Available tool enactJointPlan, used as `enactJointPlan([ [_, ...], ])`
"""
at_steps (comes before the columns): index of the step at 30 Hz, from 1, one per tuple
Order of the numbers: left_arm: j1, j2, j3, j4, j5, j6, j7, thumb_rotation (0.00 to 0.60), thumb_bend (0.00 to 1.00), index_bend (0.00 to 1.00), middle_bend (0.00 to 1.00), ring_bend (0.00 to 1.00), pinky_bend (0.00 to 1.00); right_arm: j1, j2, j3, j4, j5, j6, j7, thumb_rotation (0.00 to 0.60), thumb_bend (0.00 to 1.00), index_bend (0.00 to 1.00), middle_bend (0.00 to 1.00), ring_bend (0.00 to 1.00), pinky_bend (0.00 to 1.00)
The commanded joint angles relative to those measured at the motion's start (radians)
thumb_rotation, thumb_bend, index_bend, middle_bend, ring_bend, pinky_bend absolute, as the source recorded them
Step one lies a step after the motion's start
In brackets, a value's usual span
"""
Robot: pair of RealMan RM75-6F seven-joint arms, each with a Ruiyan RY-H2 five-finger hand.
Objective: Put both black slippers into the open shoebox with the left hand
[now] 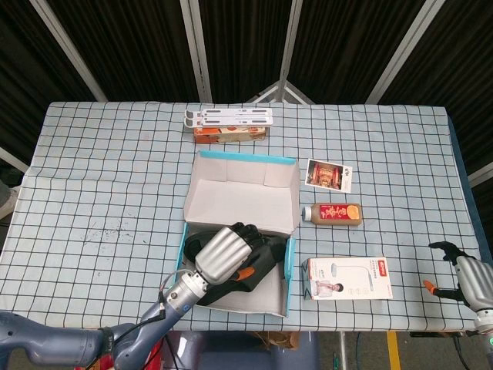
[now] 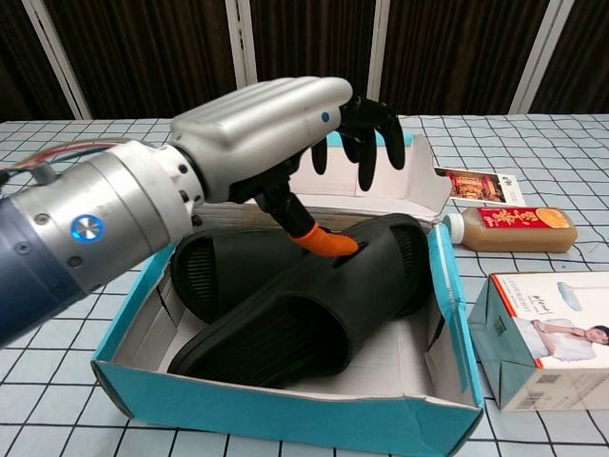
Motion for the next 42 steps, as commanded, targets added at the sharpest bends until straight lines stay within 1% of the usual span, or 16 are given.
enactJointPlan([
  [1, -0.026, -0.039, -0.016, 0.037, -0.021, -0.020, 0.011, 0.600, 0.26, 0.33, 0.42, 0.31, 0.40, -0.001, 0.001, 0.000, 0.002, -0.001, 0.001, 0.003, 0.600, 0.23, 0.28, 0.25, 0.34, 0.37],
  [8, -0.056, -0.083, -0.028, 0.090, -0.031, -0.031, 0.026, 0.600, 0.26, 0.33, 0.43, 0.31, 0.41, -0.001, 0.002, -0.001, 0.003, -0.004, 0.000, 0.009, 0.600, 0.23, 0.28, 0.25, 0.34, 0.37],
  [13, -0.069, -0.097, -0.017, 0.120, -0.047, -0.054, 0.023, 0.600, 0.26, 0.34, 0.44, 0.32, 0.43, -0.002, 0.003, -0.001, 0.001, -0.005, 0.002, 0.009, 0.600, 0.23, 0.28, 0.25, 0.34, 0.37],
  [18, -0.078, -0.107, -0.005, 0.146, -0.065, -0.079, -0.006, 0.600, 0.26, 0.35, 0.45, 0.33, 0.45, -0.003, 0.003, -0.001, 0.002, -0.004, 0.002, 0.009, 0.600, 0.23, 0.28, 0.25, 0.34, 0.37],
  [25, -0.086, -0.124, 0.003, 0.182, -0.065, -0.084, -0.038, 0.600, 0.28, 0.40, 0.49, 0.37, 0.49, -0.002, 0.004, -0.001, 0.004, -0.004, -0.001, 0.012, 0.600, 0.23, 0.28, 0.25, 0.34, 0.37],
  [31, -0.085, -0.122, 0.011, 0.190, -0.104, -0.108, -0.041, 0.600, 0.28, 0.41, 0.50, 0.38, 0.49, -0.006, 0.006, -0.002, 0.002, -0.007, 0.006, 0.013, 0.600, 0.23, 0.28, 0.25, 0.34, 0.37],
  [42, -0.081, -0.130, 0.037, 0.225, -0.137, -0.123, -0.032, 0.600, 0.28, 0.41, 0.50, 0.38, 0.49, -0.007, 0.008, -0.003, -0.002, -0.007, 0.006, 0.013, 0.600, 0.23, 0.28, 0.25, 0.34, 0.37],
])
